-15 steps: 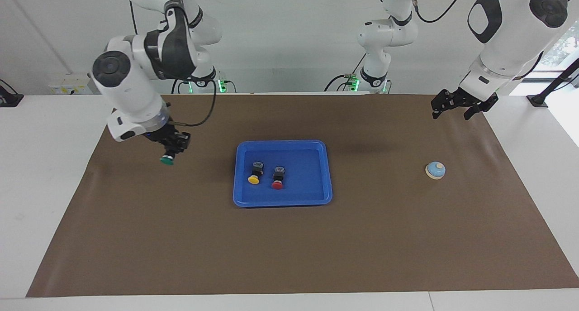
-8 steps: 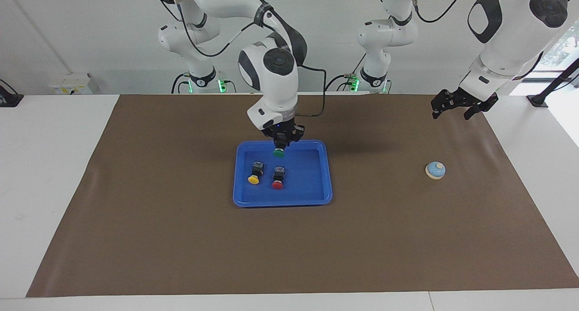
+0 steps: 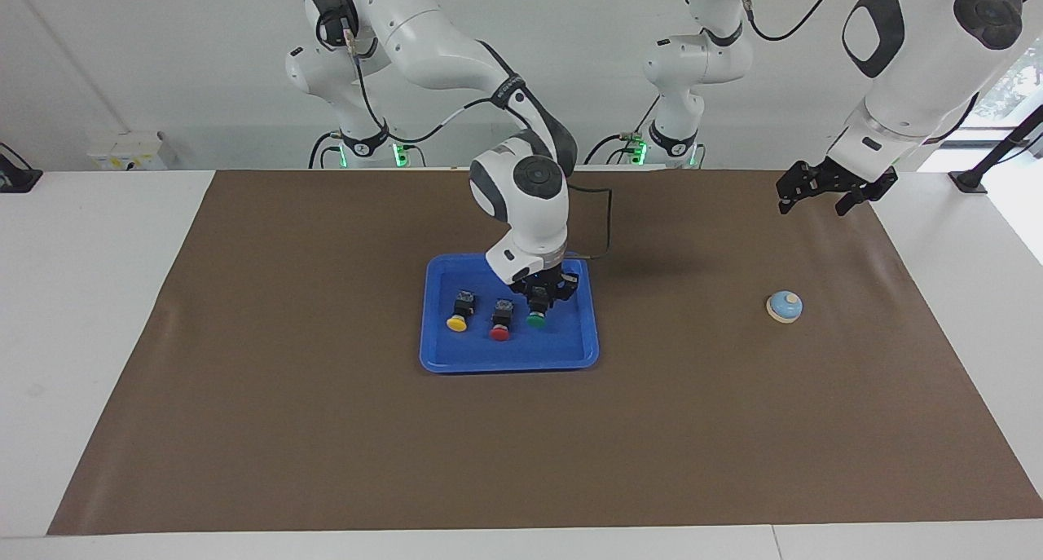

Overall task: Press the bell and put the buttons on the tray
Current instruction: 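Carry the green button into the tray and release it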

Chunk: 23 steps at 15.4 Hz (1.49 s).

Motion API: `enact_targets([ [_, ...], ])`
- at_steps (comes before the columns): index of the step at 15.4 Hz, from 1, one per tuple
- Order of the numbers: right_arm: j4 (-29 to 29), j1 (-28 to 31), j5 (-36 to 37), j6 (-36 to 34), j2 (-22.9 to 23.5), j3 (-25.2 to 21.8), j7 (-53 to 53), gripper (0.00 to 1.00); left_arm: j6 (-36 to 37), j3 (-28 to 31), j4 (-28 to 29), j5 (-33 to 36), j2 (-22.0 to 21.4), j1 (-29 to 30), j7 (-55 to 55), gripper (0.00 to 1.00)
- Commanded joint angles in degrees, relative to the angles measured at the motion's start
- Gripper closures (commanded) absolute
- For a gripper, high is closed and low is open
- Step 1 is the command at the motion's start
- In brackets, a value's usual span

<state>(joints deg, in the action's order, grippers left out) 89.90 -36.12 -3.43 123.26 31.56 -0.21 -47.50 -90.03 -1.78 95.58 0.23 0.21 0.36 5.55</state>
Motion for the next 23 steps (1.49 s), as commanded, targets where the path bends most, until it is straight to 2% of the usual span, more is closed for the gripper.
enact_targets([
  [1,-1.1,-0.1,1.9,1.4,1.5,0.3,3.7,1.0,0.7,0.1,0.0,-0.1,-0.7,0.1,-0.5,0.0],
  [7,2.5,-0.6,2.2,6.4,1.5,0.4,8.0,1.0,0.7,0.1,0.1,-0.1,-0.7,0.1,-0.5,0.0],
  [10,2.7,-0.6,1.8,5.9,1.3,0.5,7.6,1.0,0.7,0.1,0.0,-0.1,-0.7,0.1,-0.5,0.0],
  [11,2.6,-0.6,1.7,5.6,1.2,0.4,7.5,0.4,0.7,0.1,0.0,-0.1,-0.7,0.1,-0.5,0.0],
  [12,2.4,-0.7,1.7,5.2,1.0,0.5,7.2,0.0,0.7,0.1,0.0,-0.1,-0.7,0.1,-0.5,0.0],
  [16,1.7,1.6,0.4,-0.3,-2.7,0.3,5.4,0.0,0.7,0.1,0.0,-0.1,-0.7,0.1,-0.5,0.0],
  [19,1.5,7.6,0.2,-7.2,-8.5,0.3,8.0,0.0,0.7,0.1,0.0,-0.1,-0.7,0.1,-0.5,0.0],
  [23,1.6,18.7,0.1,-17.2,-15.5,0.4,26.5,0.0,0.7,0.1,0.0,-0.1,-0.7,0.1,-0.5,0.0],
])
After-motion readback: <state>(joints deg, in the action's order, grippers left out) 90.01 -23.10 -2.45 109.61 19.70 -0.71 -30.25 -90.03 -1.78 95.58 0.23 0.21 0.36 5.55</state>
